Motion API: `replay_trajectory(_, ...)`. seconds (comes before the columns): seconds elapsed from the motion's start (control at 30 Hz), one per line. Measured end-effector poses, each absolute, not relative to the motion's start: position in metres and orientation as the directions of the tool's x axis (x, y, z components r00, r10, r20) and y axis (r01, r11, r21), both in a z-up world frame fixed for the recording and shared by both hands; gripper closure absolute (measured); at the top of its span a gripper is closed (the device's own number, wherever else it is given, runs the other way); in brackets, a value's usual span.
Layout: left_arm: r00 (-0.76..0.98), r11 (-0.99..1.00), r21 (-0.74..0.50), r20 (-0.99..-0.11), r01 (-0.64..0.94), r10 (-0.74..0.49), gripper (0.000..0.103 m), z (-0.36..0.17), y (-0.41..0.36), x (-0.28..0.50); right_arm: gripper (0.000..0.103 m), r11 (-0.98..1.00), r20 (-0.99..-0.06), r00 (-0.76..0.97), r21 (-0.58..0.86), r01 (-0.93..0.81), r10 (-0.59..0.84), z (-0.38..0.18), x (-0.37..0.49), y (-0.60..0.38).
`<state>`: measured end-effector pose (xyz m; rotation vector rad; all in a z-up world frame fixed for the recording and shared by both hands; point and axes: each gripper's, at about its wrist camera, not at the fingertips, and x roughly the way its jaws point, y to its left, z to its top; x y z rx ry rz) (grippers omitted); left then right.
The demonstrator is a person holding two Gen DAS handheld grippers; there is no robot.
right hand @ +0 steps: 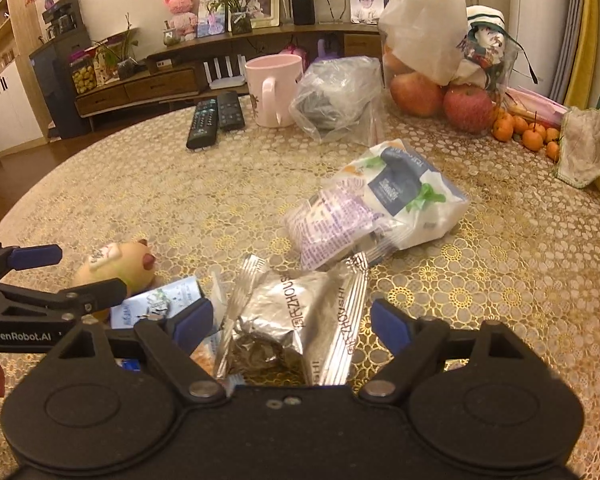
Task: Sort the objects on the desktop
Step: 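Grasp the yellow figurine snack with left tool while right tool grasps silver chip bag, then carry the figurine snack and silver chip bag with both tools into the shoebox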
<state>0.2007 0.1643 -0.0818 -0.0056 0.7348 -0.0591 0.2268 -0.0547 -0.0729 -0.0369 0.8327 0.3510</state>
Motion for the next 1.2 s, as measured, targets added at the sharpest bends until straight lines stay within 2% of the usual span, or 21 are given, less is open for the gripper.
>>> replay_trajectory(0.2, 0.745, 0.998, -0.053, -0.664, 0.032, -0.059, 0.005, -0.087, 0.170, 0.203, 0.019, 0.944, -0.747, 0.601, 0.108, -0.311, 0.283, -0.083, 0.233, -0.055)
replay_trajectory(0.37, 0.736, 0.994, -0.107, -0.671, 0.029, -0.094, 0.022, -0.091, 0.174, 0.203, 0.020, 0.943, -0.747, 0.599, 0.113, -0.313, 0.288, -0.085, 0.233, -0.055)
replay_trajectory(0.5, 0.739, 0.994, -0.102, -0.668, 0.029, -0.091, 0.051, -0.090, 0.170, 0.202, 0.022, 0.944, -0.747, 0.598, 0.119, -0.308, 0.289, -0.085, 0.233, -0.056)
replay_trajectory(0.53, 0.737, 0.994, -0.105, -0.669, 0.030, -0.093, 0.054, -0.090, 0.170, 0.202, 0.024, 0.942, -0.747, 0.595, 0.125, -0.310, 0.295, -0.085, 0.232, -0.056)
replay_trajectory(0.6, 0.738, 0.994, -0.101, -0.669, 0.028, -0.089, 0.055, -0.090, 0.169, 0.201, 0.039, 0.935, -0.749, 0.579, 0.155, -0.320, 0.322, -0.085, 0.232, -0.057)
replay_trajectory(0.63, 0.737, 0.994, -0.103, -0.670, 0.028, -0.090, 0.055, -0.090, 0.169, 0.201, 0.042, 0.931, -0.749, 0.572, 0.168, -0.323, 0.334, -0.084, 0.232, -0.058)
replay_trajectory(0.8, 0.736, 0.996, -0.085, -0.673, 0.014, -0.068, 0.057, -0.087, 0.167, 0.200, 0.048, 0.933, -0.750, 0.577, 0.151, -0.327, 0.324, -0.082, 0.228, -0.056)
replay_trajectory(1.2, 0.748, 0.998, -0.057, -0.661, 0.014, -0.049, 0.058, -0.068, 0.154, 0.192, 0.051, 0.939, -0.749, 0.578, 0.175, -0.298, 0.323, -0.073, 0.219, -0.077)
